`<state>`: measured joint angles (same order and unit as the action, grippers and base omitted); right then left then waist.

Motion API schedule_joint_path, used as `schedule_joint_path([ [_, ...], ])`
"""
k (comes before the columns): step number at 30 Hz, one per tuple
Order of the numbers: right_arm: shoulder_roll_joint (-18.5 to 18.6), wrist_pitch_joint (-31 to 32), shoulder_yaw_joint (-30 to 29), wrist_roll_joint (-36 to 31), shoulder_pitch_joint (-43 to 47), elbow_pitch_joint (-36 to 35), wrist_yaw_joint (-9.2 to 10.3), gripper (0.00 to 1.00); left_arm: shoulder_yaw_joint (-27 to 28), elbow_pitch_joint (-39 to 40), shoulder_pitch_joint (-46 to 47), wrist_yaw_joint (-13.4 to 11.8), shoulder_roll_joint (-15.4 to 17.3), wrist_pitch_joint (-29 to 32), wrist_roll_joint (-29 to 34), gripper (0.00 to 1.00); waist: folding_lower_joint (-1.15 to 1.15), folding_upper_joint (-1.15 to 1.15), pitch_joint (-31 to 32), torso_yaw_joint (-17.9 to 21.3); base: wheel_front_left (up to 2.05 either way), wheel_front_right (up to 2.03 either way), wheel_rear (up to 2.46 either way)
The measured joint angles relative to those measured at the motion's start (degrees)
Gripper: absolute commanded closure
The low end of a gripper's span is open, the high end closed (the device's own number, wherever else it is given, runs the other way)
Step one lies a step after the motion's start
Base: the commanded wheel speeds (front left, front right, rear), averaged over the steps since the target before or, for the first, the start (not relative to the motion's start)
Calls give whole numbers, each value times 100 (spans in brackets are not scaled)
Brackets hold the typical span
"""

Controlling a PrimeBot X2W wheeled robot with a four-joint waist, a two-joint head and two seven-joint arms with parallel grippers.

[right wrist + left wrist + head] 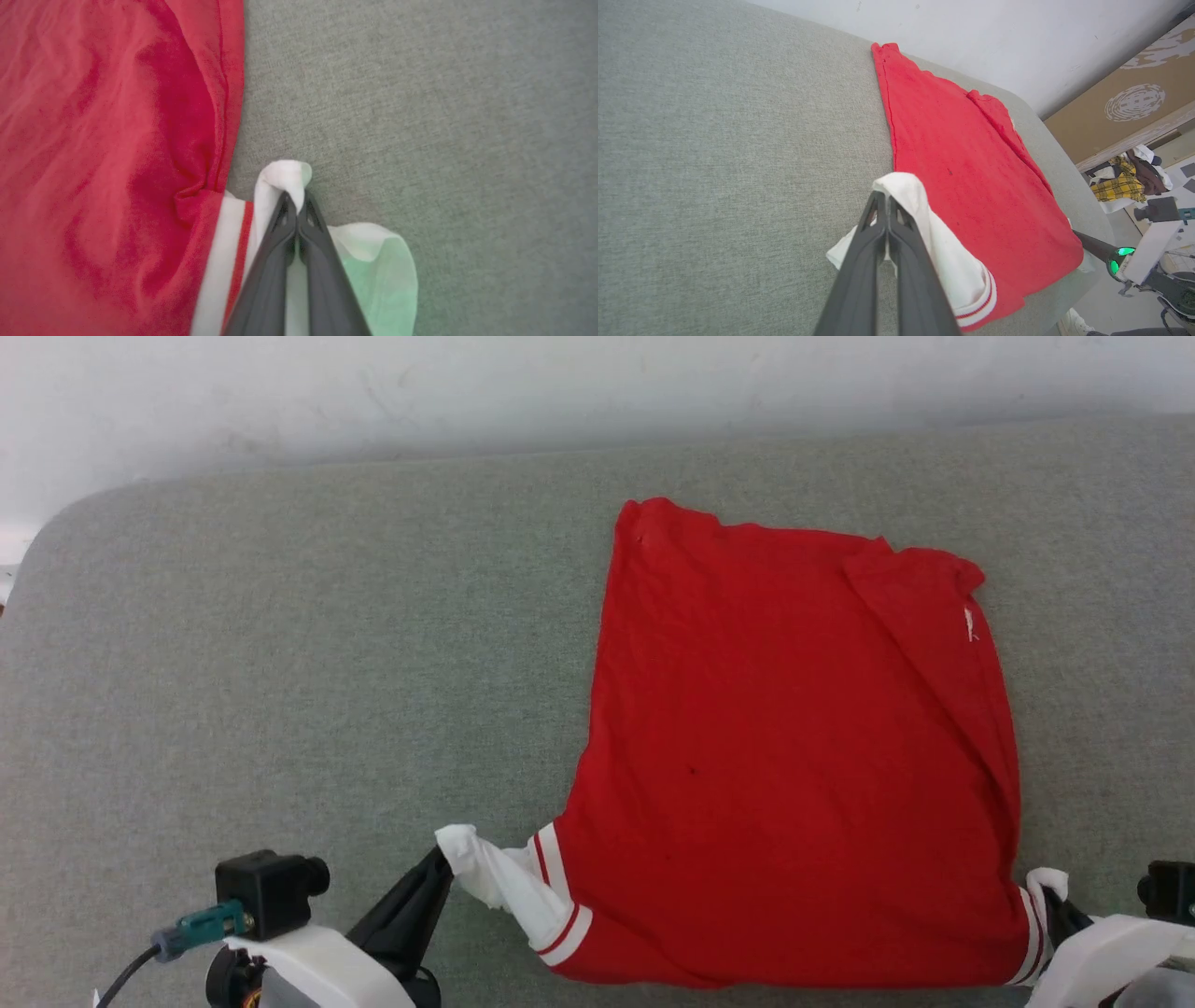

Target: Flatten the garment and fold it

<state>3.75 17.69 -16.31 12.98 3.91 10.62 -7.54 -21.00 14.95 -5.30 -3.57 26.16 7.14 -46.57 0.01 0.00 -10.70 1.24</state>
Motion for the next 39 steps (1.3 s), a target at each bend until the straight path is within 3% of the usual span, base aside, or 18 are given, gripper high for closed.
schedule_joint_path([
  [1, 12, 0, -27, 0, -65, 107, -1, 90, -7, -1, 12, 2, -1, 0, 13, 100, 0, 0, -17, -13, 0, 0, 0],
  [2, 37, -10, -29, -29, -122, 199, -4, 7, -12, -1, 19, 7, -1, 0, 14, 100, -1, 0, -29, -24, 0, 0, 0],
  [3, 66, -9, -24, -47, -170, 280, -8, 0, -14, -4, 23, 7, -1, 0, 16, 100, -1, 0, -38, -33, 0, 0, 0],
  [10, 177, 99, 27, 207, -383, 197, 1, 0, -11, -80, 66, 49, 0, -11, 21, 100, 0, 0, -33, 8, 0, 0, 0],
  [17, 447, 968, -153, 790, -465, -1502, 1, 0, -45, -69, 74, 58, -33, -73, 34, 100, -1, 0, -128, 31, 0, 0, 0],
  [22, 828, 1481, -426, 538, -1218, -2136, 1, 0, -105, -18, 261, 114, -34, -110, 159, 100, -1, 0, -386, -13, 0, 0, 0],
  [32, 905, 2475, -179, -54, -3134, -886, 1, 0, -192, 88, 688, 201, -37, -108, 328, 100, 0, 0, -1001, -240, 0, 0, 0],
  [39, 846, 2648, -207, -530, -3859, -99, 1, 0, -261, 85, 884, 250, -81, -102, 341, 100, 0, 0, -1412, -465, 0, 0, 0],
])
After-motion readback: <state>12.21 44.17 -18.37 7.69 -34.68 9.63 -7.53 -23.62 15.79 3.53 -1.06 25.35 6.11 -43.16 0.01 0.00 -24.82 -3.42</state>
